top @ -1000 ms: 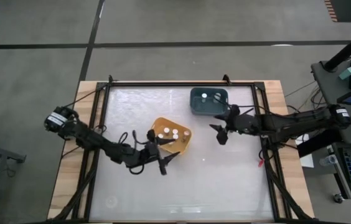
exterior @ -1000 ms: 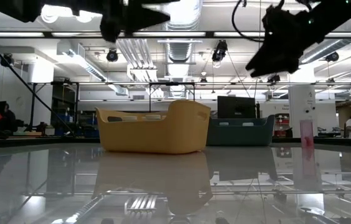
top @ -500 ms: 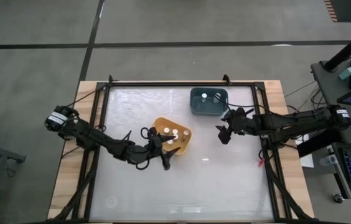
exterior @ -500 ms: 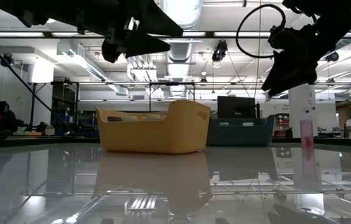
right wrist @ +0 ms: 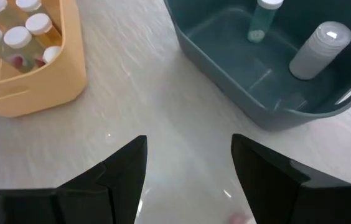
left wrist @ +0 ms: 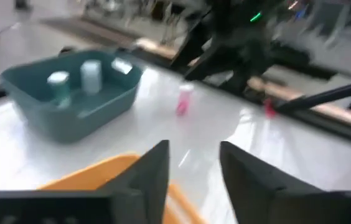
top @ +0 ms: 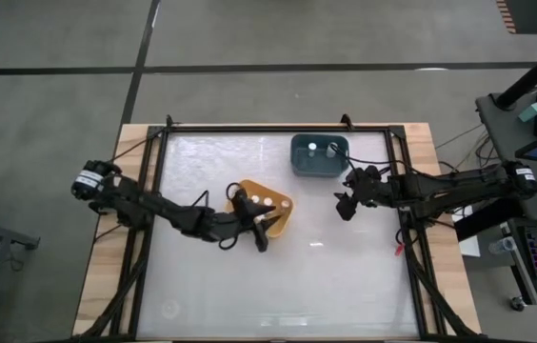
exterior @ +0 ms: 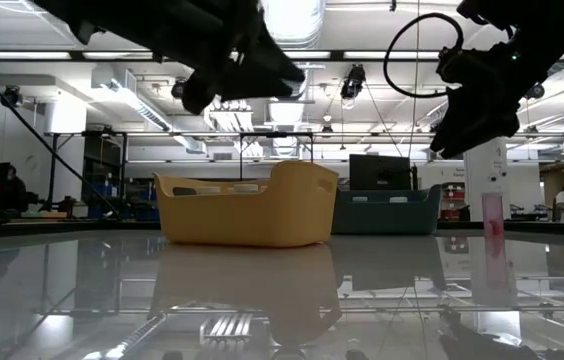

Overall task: Pick and place medicine bottles into bin by pill shape (circle, oval)
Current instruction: Put the pink pill bottle into the yellow bin

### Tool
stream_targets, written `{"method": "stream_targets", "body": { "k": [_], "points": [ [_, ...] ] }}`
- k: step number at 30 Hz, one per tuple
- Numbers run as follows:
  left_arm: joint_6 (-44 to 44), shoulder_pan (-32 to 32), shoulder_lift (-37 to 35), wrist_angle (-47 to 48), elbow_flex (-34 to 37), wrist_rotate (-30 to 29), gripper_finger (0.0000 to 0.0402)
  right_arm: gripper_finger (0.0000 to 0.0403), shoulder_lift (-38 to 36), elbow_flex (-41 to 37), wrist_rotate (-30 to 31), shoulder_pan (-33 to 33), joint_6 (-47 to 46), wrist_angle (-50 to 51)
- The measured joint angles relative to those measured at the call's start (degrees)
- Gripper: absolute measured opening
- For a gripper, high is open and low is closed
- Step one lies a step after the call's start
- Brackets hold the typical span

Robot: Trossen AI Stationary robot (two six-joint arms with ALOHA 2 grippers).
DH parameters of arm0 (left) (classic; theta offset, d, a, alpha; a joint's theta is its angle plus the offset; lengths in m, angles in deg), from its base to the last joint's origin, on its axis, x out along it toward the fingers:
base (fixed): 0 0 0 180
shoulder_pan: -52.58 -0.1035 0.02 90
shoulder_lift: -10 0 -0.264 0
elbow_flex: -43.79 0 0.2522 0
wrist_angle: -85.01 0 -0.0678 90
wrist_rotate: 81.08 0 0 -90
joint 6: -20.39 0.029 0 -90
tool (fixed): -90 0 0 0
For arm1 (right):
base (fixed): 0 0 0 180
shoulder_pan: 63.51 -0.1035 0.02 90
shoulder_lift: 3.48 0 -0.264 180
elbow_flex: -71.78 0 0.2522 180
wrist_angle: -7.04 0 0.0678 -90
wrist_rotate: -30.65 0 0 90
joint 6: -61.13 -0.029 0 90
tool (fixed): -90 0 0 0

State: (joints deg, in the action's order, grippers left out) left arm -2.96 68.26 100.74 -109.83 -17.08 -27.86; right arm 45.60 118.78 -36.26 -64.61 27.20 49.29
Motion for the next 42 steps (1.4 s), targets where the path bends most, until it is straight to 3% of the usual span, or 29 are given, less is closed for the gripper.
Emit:
{"method": "stream_targets", "body": {
  "k": [4,9,20,25,42],
  "points": [
    [-1.9,-1.6,0.0,10.3,-3.7,0.2,0.0062,0.0223,-0.2,0.0,0.1,0.0,0.4,-0.1],
    [-1.4,-3.2,0.0,13.5,-6.2,3.3,0.0005,0.0223,-0.3,0.0,0.1,0.0,0.5,-0.1],
    [-1.4,-8.2,9.4,13.3,-11.2,8.2,0.0001,0.0224,-0.3,0.0,0.1,0.0,0.9,0.1],
    [-1.8,-9.2,12.4,18.4,-14.0,9.7,0.0001,0.0224,-0.2,0.0,0.5,0.0,1.6,0.2],
    [-3.4,-11.7,13.6,20.6,-13.4,9.4,0.0001,0.0224,-0.2,0.0,1.0,0.0,1.5,-0.1]
  ]
}}
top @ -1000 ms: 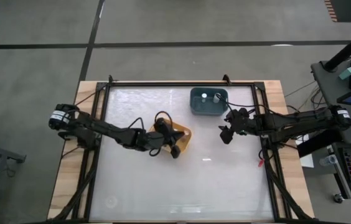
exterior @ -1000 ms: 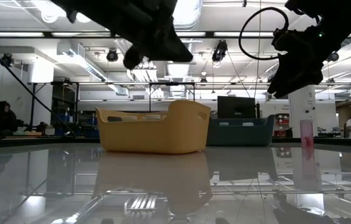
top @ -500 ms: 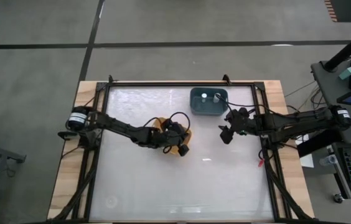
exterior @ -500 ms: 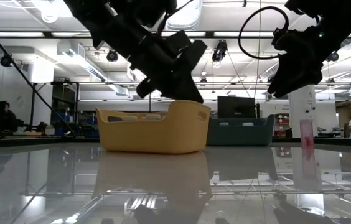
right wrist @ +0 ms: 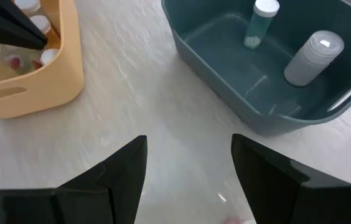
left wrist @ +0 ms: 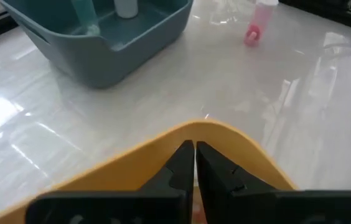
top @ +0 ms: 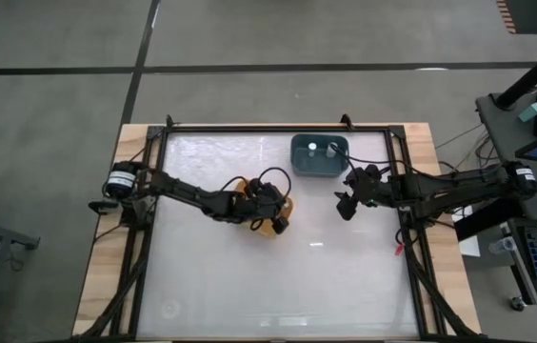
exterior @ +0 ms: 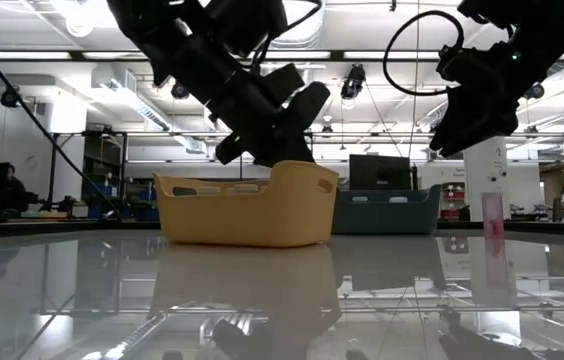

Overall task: Pick and place medicine bottles into bin by pill shape (circle, oval)
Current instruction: Put the pink pill bottle into the yellow bin

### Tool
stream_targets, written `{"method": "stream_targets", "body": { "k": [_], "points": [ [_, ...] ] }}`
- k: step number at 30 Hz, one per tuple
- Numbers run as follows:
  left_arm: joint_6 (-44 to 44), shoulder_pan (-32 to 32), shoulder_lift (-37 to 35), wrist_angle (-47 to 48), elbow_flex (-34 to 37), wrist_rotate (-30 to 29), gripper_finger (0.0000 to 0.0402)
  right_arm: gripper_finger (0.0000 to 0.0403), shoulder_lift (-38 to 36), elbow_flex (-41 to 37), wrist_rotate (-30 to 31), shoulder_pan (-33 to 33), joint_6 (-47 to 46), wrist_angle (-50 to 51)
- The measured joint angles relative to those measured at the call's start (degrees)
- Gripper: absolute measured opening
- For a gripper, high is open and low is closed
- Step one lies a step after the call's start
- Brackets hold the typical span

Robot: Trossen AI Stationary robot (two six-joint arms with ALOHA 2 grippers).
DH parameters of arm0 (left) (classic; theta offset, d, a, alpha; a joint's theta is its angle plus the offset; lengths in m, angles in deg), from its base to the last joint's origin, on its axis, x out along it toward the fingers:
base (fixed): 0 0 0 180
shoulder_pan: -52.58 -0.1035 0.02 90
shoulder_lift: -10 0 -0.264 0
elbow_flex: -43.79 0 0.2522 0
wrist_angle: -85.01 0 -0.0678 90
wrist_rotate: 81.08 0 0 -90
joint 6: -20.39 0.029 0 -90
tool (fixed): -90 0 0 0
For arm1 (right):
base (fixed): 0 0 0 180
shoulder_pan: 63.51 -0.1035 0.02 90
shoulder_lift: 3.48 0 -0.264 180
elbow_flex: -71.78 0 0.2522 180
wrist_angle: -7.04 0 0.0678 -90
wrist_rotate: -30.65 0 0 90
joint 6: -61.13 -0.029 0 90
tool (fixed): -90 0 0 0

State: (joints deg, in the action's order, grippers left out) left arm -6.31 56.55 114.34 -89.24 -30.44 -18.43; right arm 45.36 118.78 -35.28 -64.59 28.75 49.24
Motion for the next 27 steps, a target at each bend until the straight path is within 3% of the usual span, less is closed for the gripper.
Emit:
{"method": "stream_targets", "body": {
  "k": [11,27],
  "points": [
    [-1.5,-0.1,2.5,-0.5,0.1,1.6,0.0001,0.0224,0.0,0.0,0.0,0.0,0.0,0.1],
    [2.4,2.2,-2.5,0.1,0.0,3.5,0.0001,0.0224,0.0,0.0,0.0,0.0,-3.4,0.7]
  ]
}}
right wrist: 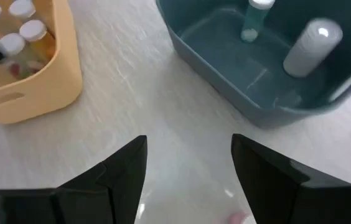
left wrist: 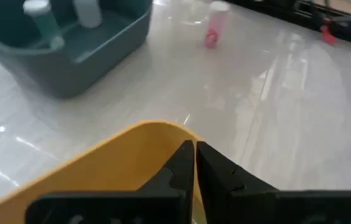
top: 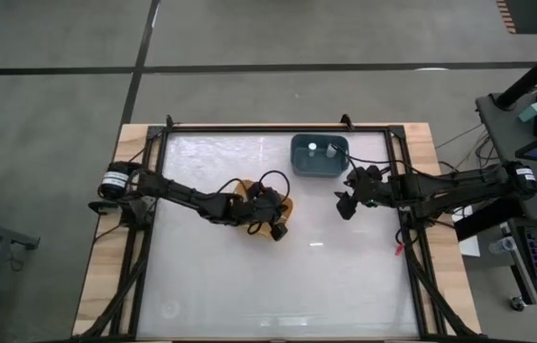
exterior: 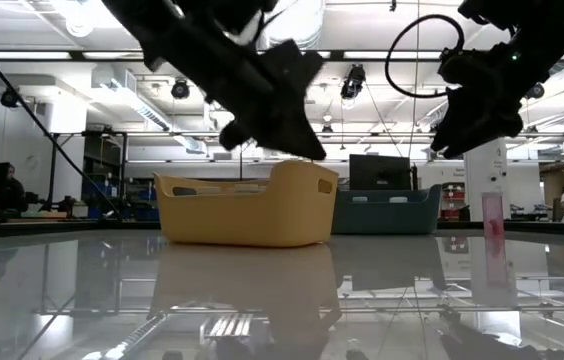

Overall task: Pick and place medicine bottles into bin by pill shape (circle, oval)
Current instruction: Put the pink pill bottle into the yellow bin

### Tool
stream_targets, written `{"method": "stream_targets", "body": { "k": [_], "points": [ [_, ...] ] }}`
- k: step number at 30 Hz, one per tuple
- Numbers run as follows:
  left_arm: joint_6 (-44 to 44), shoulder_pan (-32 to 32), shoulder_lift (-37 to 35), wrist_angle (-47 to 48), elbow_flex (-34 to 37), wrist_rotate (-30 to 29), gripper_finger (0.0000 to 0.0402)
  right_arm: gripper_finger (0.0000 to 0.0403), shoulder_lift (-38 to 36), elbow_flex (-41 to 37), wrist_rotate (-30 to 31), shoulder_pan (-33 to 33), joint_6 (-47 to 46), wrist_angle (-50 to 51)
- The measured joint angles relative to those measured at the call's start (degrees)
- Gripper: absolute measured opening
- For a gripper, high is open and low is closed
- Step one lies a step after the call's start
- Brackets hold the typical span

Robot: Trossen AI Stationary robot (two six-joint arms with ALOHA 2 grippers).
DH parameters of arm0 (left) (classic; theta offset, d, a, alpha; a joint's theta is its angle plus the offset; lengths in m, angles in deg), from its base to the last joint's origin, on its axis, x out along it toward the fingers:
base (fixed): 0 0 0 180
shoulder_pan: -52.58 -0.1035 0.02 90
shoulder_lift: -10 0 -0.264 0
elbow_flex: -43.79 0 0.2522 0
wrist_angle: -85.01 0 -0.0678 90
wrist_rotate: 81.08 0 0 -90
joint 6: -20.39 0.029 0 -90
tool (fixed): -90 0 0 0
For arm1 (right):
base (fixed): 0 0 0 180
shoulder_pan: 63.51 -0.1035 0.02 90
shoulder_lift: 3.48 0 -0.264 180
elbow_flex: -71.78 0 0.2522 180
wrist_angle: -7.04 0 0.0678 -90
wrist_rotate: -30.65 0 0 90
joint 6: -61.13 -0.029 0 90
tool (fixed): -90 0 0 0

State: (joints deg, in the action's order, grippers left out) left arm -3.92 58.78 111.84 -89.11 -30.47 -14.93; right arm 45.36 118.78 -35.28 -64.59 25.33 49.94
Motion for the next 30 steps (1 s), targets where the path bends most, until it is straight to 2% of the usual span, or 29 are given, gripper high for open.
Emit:
{"method": "stream_targets", "body": {
  "k": [12,22,30],
  "points": [
    [8.3,5.3,-9.9,1.6,2.2,-0.8,0.0001,0.0223,0.1,0.0,0.0,0.0,-17.5,16.4],
    [11.2,10.2,-13.9,2.9,3.2,-8.0,0.0001,0.0223,4.2,-0.8,0.0,0.0,-19.2,16.9],
    [11.3,10.9,-13.9,2.9,3.8,-8.3,0.0001,0.0223,10.6,-0.9,0.0,0.0,-18.1,13.9]
  ]
}}
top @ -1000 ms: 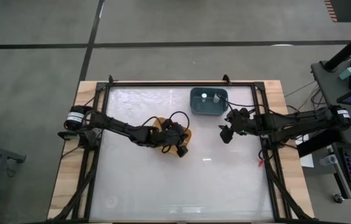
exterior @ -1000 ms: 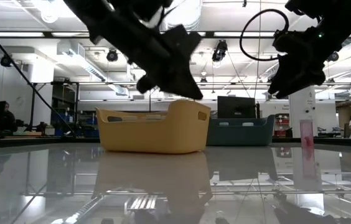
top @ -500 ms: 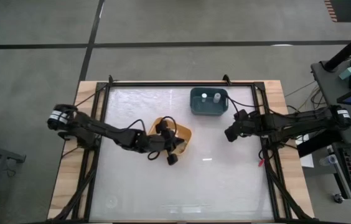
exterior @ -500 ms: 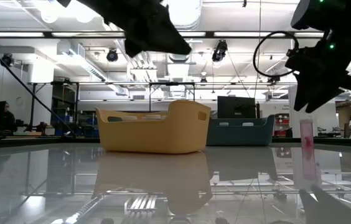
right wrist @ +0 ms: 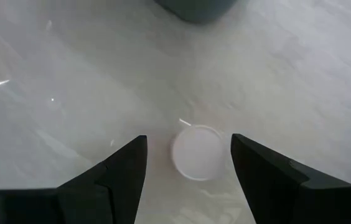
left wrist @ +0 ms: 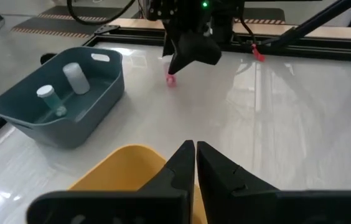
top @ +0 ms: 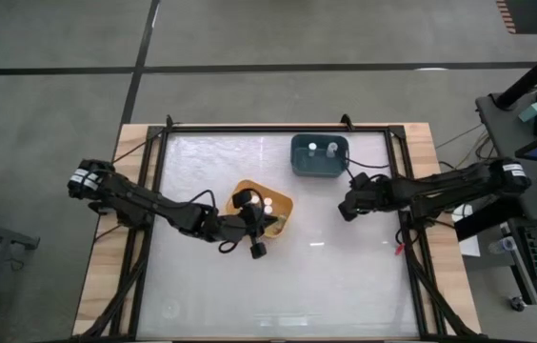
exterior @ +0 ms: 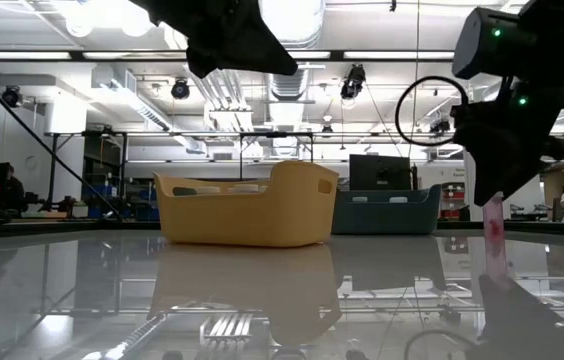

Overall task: Pick and place medicine bottles into bin by pill shape (circle, oval)
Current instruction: Put the pink pill bottle into the yellow bin

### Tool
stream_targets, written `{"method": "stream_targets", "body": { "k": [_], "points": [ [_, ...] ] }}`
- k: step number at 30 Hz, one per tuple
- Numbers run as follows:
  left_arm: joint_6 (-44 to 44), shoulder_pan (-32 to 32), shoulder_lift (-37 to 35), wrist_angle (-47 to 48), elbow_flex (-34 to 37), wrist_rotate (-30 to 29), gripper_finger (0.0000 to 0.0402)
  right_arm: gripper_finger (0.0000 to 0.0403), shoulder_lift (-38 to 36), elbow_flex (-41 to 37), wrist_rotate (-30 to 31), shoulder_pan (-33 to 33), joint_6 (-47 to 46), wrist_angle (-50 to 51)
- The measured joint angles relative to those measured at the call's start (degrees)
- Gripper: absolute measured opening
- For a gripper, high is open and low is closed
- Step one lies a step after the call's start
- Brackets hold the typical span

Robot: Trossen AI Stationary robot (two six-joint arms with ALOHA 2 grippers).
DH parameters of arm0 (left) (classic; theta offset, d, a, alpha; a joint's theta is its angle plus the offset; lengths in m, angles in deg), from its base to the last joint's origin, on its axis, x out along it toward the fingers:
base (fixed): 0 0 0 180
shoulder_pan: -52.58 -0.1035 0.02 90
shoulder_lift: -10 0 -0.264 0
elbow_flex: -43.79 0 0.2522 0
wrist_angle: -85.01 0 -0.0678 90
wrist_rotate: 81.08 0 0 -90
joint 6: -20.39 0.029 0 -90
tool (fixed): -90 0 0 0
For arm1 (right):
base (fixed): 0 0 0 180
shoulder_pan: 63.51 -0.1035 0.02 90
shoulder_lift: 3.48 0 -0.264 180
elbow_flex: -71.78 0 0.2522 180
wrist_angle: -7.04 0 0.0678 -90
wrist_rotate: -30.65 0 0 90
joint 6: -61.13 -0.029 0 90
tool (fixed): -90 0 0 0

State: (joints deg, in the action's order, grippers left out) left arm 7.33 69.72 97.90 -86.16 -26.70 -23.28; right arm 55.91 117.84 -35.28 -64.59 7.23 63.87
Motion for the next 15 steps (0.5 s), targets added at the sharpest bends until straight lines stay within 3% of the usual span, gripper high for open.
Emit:
{"method": "stream_targets", "body": {
  "k": [5,15],
  "points": [
    [0.0,0.0,0.0,-0.1,0.0,-0.5,0.0001,0.0203,1.9,0.0,0.0,0.0,0.5,-0.7],
    [-0.1,0.0,0.0,-0.2,0.0,-1.2,0.0001,0.0097,2.2,0.0,0.0,0.0,1.1,-0.8]
  ]
}}
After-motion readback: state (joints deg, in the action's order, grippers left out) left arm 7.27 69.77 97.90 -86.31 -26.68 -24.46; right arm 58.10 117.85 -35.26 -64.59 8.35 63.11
